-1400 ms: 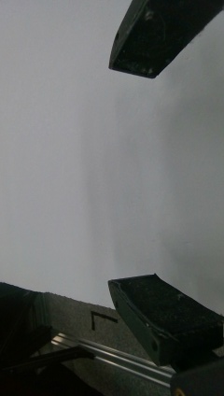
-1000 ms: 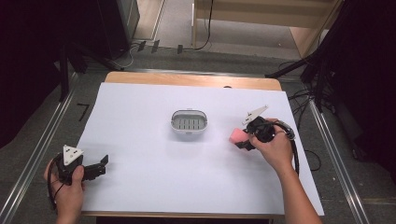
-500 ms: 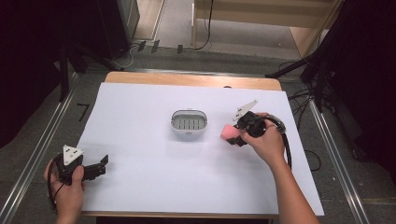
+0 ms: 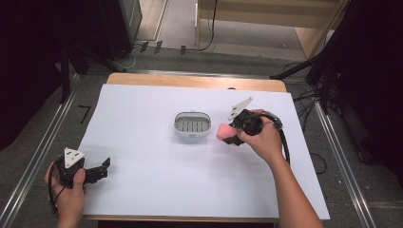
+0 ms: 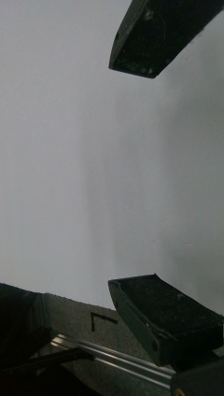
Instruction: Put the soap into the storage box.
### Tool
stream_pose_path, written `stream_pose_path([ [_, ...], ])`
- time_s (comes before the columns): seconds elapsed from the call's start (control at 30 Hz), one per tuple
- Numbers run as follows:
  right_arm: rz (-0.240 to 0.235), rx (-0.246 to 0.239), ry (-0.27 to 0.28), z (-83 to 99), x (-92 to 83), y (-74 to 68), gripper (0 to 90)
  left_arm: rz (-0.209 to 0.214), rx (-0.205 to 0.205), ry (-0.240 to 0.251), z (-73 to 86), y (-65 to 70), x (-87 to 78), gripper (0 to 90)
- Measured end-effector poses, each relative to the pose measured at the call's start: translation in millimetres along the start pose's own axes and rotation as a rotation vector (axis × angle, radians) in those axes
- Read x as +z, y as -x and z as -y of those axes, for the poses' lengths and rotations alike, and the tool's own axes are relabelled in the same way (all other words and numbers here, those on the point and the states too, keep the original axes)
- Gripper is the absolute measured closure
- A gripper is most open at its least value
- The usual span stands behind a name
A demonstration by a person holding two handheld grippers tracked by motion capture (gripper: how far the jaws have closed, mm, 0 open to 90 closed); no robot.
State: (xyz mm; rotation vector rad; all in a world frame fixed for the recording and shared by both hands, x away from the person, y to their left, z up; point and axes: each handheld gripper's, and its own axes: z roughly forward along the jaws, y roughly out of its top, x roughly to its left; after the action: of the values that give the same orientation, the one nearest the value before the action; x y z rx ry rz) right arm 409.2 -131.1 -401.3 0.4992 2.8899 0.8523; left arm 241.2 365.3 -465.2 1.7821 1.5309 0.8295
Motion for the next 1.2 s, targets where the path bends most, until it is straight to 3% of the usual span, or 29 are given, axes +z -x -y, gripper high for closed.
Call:
stream_pose_path([
  [0.4,-0.013,-0.037,0.027,-16.4,-0.4,0.0,38.8,0.001,0.000,-0.001,0.0,-0.2,0.0,0.0],
  [1.2,-0.039,-0.114,0.015,-55.2,15.4,-0.8,38.8,0.002,-0.003,0.001,0.1,-0.3,-0.2,0.0],
])
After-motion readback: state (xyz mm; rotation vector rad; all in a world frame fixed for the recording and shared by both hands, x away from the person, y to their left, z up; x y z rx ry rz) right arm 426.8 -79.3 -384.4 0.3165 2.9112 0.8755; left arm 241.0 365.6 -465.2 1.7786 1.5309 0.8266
